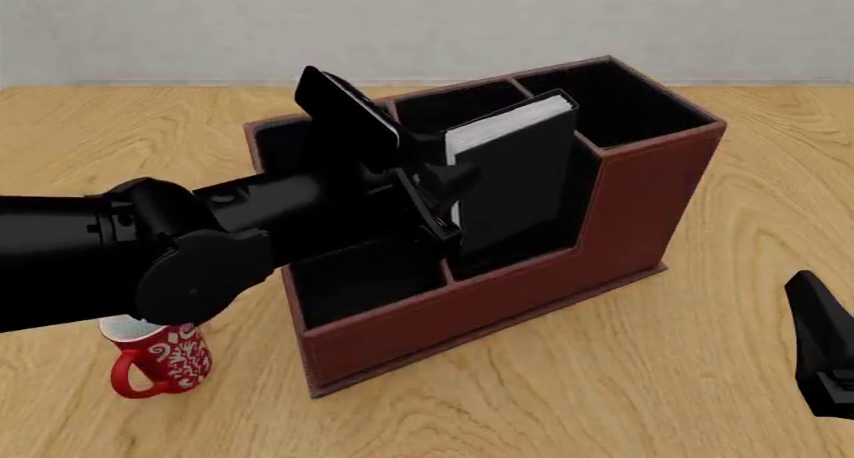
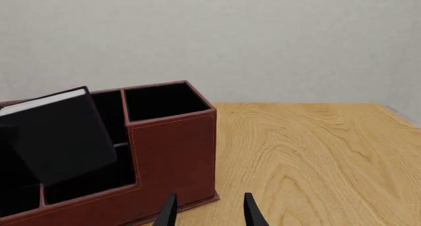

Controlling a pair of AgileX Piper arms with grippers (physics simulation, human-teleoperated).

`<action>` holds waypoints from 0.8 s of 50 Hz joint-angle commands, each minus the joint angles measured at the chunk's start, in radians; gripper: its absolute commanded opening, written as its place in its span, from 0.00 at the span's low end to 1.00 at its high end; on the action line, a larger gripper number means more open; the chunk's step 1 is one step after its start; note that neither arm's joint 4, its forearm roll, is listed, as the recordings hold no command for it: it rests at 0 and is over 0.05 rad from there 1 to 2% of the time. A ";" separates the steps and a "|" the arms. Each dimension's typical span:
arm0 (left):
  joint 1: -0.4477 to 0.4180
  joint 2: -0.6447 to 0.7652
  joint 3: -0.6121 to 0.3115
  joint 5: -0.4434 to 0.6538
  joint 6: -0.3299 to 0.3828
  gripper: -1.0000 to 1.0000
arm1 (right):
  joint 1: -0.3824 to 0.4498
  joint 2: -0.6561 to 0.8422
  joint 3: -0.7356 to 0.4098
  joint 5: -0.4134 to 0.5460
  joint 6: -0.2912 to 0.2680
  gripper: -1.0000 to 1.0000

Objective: Pick up the book and place it in the back compartment of the caddy.

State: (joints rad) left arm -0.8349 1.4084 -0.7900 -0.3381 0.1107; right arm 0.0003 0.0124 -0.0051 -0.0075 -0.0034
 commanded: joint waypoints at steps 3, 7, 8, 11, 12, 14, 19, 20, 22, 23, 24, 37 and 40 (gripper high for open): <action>-0.003 0.019 -0.016 -0.018 0.022 0.00 | 0.000 0.000 0.000 0.000 0.000 1.00; 0.001 0.040 -0.028 -0.018 0.016 0.00 | 0.000 0.000 0.000 0.000 0.000 1.00; 0.000 0.053 -0.030 -0.024 0.016 0.00 | 0.000 0.000 0.000 0.000 0.000 1.00; -0.012 0.058 -0.035 -0.021 0.018 0.00 | 0.000 0.000 0.000 0.000 0.000 1.00; -0.008 0.066 -0.039 -0.023 0.018 0.00 | 0.000 0.000 0.000 0.000 0.000 1.00; -0.003 0.075 -0.044 -0.025 0.015 0.00 | 0.000 0.000 0.000 0.000 0.000 1.00; -0.008 0.081 -0.041 -0.027 0.015 0.00 | 0.000 0.000 0.000 0.000 0.000 1.00; -0.008 0.081 -0.042 -0.023 0.015 0.00 | 0.000 0.000 0.000 0.000 0.000 1.00; -0.006 0.084 -0.041 -0.024 0.015 0.00 | 0.000 0.000 0.000 0.000 0.000 1.00; -0.006 0.086 -0.040 -0.025 0.013 0.00 | 0.000 0.000 0.000 0.000 0.000 1.00; -0.005 0.088 -0.040 -0.025 0.015 0.00 | 0.000 0.000 0.000 0.000 0.000 1.00; 0.000 0.085 -0.039 -0.018 0.013 0.00 | 0.000 0.000 0.000 0.000 0.000 1.00; 0.005 0.082 -0.037 -0.018 0.013 0.00 | 0.000 0.000 0.000 0.000 0.000 1.00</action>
State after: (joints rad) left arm -0.8362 1.4972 -0.8157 -0.3547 0.1007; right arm 0.0003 0.0126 -0.0051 -0.0076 -0.0034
